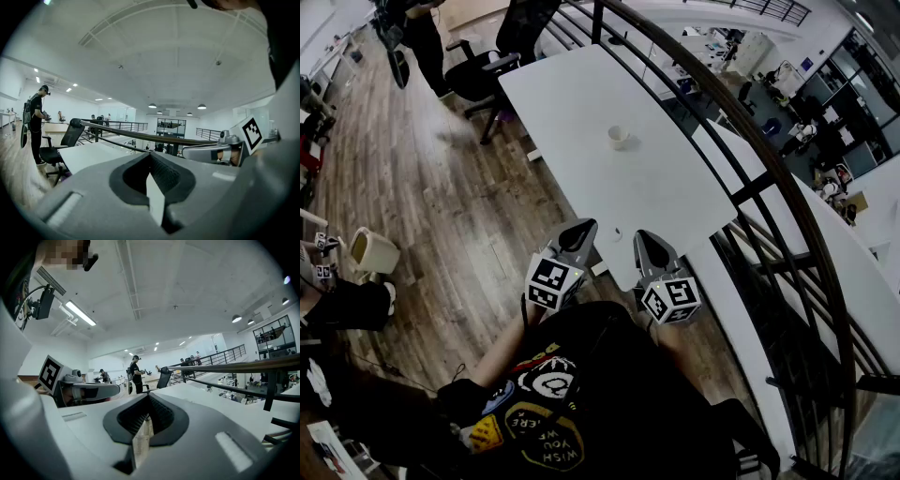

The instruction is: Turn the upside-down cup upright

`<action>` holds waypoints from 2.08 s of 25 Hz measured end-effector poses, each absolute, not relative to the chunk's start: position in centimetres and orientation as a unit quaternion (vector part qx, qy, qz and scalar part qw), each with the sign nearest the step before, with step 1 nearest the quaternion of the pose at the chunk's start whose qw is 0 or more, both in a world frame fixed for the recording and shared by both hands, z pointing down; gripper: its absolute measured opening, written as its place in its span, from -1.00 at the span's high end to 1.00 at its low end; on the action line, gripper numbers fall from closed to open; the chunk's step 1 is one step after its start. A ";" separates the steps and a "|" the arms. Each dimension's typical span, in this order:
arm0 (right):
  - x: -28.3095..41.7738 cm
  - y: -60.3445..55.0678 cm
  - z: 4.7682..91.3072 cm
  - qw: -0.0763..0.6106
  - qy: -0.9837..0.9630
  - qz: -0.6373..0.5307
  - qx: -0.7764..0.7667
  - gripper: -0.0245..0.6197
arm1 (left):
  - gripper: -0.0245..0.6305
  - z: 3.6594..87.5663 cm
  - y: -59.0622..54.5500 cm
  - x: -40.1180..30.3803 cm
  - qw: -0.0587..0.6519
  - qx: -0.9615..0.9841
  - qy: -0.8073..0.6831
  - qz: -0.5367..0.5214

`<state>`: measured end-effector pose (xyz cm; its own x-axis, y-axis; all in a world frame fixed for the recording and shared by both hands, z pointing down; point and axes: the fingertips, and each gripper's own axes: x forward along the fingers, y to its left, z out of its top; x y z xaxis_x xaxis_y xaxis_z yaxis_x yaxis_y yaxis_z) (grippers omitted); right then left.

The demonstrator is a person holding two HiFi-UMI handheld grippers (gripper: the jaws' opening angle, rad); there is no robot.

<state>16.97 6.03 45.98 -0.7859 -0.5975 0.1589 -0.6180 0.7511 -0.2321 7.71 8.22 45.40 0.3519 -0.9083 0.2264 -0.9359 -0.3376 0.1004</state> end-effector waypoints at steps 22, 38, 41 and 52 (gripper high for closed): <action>12.8 6.4 46.3 0.026 -0.939 0.137 0.313 0.93 | 0.91 46.1 9.3 3.0 0.110 0.811 -0.570 0.066; 8.2 2.0 51.4 0.054 -0.930 0.146 0.332 0.93 | 0.91 48.5 5.4 -1.9 0.139 0.808 -0.570 0.053; 6.9 -2.0 54.0 0.055 -0.927 0.139 0.345 0.93 | 0.91 51.4 1.4 -3.1 0.142 0.810 -0.564 0.071; 4.8 -17.7 63.9 0.093 -0.906 0.145 0.386 0.91 | 0.91 57.0 -13.1 -5.2 0.160 0.830 -0.518 0.131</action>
